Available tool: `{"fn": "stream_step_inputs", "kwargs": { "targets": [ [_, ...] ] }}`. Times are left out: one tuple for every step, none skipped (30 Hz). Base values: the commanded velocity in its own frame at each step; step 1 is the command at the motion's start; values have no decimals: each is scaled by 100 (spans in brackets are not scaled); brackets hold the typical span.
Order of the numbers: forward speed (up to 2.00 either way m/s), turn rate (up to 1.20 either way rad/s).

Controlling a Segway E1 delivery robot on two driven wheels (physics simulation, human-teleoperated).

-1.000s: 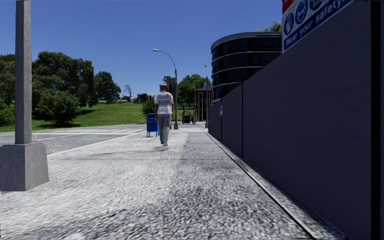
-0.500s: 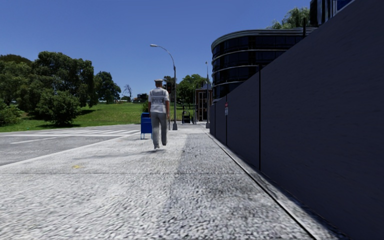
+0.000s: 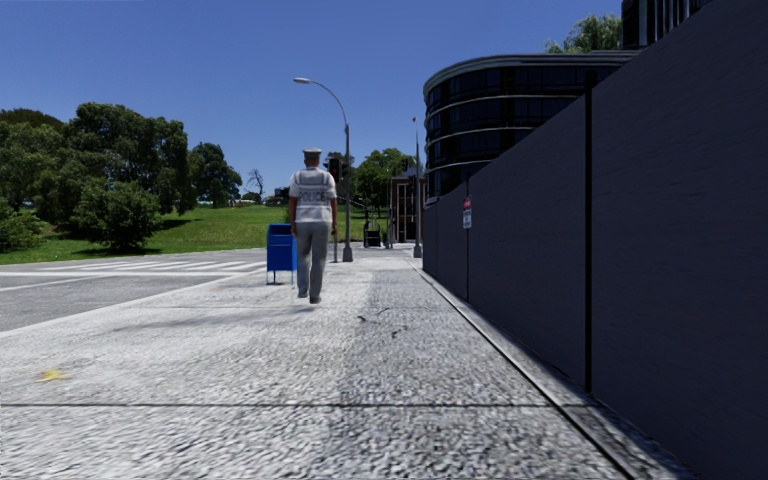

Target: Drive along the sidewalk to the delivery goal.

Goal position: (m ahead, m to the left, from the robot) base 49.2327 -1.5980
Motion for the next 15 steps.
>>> {"fn": "stream_step_inputs", "kwargs": {
  "targets": [
    [200,0],
    [200,0],
    [200,0],
    [200,0],
    [200,0],
    [200,0],
    [200,0],
    [200,0],
    [200,0],
    [200,0],
    [200,0],
    [200,0],
    [200,0],
    [200,0],
    [200,0]
  ]
}}
